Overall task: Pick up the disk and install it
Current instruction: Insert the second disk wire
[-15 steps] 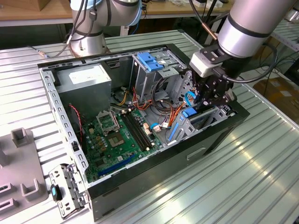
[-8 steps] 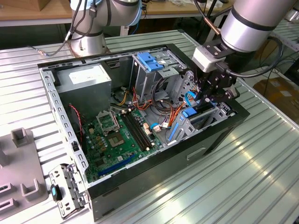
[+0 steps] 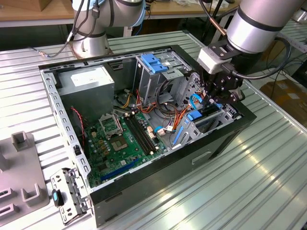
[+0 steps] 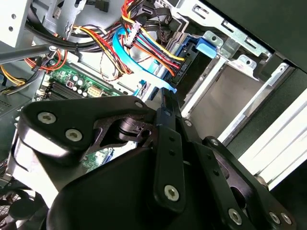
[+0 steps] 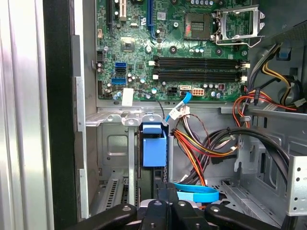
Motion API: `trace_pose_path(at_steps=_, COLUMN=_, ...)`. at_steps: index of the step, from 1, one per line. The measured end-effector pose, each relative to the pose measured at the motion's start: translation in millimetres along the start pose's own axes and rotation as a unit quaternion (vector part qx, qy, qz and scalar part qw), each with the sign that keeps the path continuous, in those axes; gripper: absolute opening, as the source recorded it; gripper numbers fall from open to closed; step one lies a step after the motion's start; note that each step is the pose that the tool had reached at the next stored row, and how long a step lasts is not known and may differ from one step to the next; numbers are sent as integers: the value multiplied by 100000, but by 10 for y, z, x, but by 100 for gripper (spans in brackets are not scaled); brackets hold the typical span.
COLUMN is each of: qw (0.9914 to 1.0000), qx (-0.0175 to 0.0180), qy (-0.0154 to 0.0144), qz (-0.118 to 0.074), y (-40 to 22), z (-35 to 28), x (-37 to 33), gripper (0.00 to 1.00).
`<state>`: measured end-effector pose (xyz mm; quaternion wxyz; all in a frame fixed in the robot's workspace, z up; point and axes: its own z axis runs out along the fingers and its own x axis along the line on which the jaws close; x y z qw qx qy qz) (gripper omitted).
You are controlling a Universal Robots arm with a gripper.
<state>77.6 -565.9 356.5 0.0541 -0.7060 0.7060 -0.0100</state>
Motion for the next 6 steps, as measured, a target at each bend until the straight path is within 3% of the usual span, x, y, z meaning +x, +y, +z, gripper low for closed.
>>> trace_pose_path(at_steps=6, qw=100000, qx=1, qy=-2, qz=2, y=0, z=0, x=-3, gripper=11)
